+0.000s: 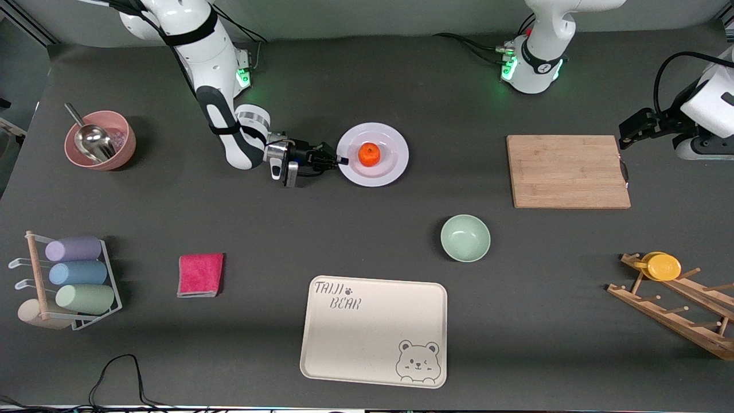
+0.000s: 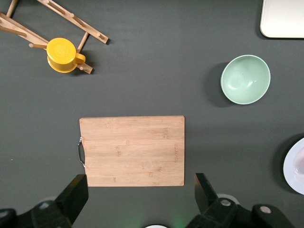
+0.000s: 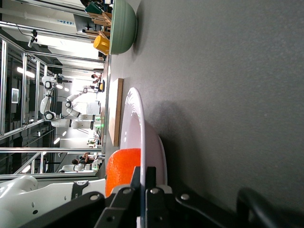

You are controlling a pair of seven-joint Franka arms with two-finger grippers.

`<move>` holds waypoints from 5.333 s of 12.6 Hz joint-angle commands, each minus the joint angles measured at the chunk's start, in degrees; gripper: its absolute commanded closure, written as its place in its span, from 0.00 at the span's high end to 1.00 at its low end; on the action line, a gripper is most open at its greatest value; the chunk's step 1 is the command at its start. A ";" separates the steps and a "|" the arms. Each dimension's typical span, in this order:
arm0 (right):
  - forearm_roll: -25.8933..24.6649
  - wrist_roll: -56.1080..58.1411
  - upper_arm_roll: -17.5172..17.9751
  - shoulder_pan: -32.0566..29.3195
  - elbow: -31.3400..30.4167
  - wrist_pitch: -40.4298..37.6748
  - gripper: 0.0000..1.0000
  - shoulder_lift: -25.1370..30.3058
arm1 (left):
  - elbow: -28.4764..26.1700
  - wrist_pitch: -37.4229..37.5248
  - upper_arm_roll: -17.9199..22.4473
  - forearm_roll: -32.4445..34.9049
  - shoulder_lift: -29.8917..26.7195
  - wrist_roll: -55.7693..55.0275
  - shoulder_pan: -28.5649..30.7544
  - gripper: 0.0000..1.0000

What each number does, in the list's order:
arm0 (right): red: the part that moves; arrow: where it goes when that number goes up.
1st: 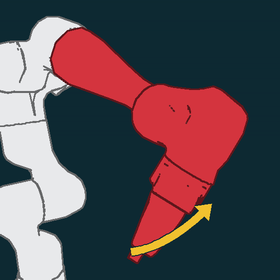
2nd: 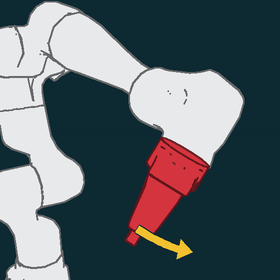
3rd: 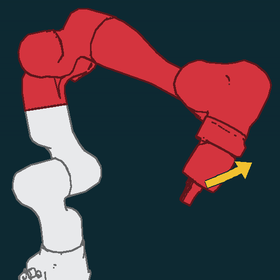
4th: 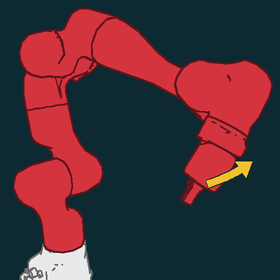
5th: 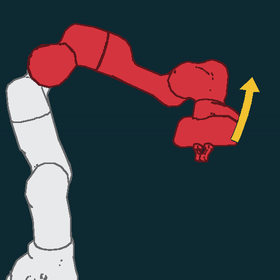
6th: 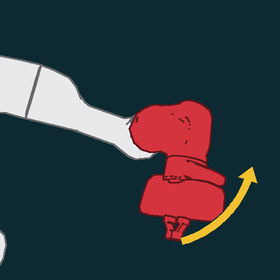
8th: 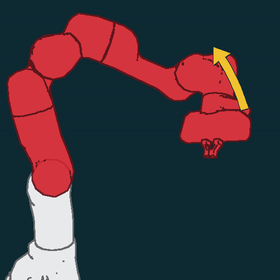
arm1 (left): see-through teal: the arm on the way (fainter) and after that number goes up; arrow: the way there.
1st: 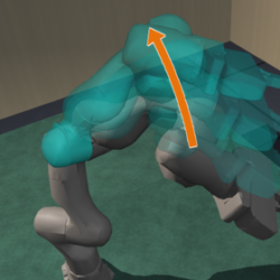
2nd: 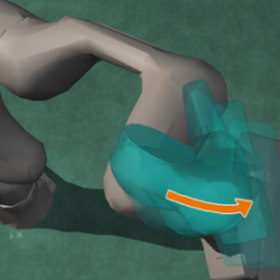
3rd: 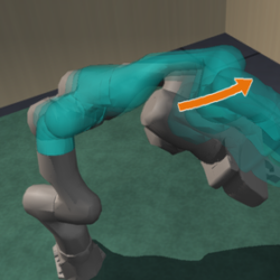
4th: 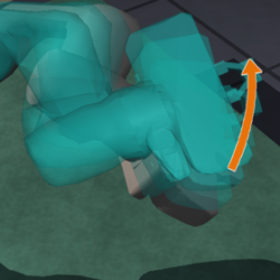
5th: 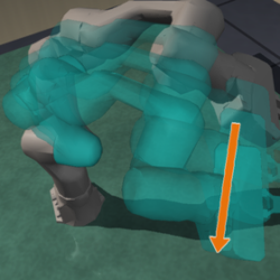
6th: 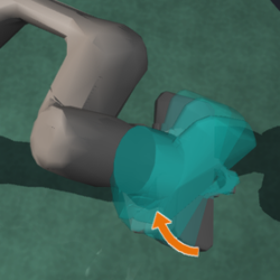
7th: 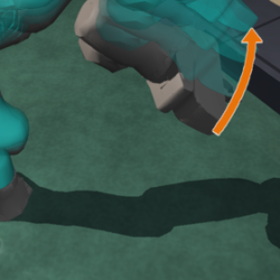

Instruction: Place orange and plate with both arms

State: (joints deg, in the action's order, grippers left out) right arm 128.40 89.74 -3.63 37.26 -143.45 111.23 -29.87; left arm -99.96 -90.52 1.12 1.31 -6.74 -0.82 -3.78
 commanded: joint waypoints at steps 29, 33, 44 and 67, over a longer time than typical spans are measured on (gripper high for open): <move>-25.74 -60.74 -6.39 -15.54 84.63 12.52 0.00 -35.94 | 0.29 -1.50 -0.15 0.97 -0.38 -0.67 0.26 1.00; -25.48 -57.77 -5.86 -16.34 89.39 12.95 0.00 -40.52 | 0.46 -1.50 -0.15 0.36 -0.47 -0.67 0.35 1.00; -25.04 -50.72 -3.14 -16.34 89.40 16.82 0.00 -43.69 | 0.37 -3.17 -0.24 0.18 -0.47 -0.85 0.35 1.00; -68.25 -60.82 -6.30 -17.93 72.21 18.41 1.00 -22.72 | 0.20 -2.73 0.64 0.09 -0.47 -1.28 0.00 1.00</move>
State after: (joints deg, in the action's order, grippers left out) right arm 66.40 30.02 -9.40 17.87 -59.63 129.37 -61.39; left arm -99.95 -94.35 2.05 1.57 -6.77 -1.37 -3.45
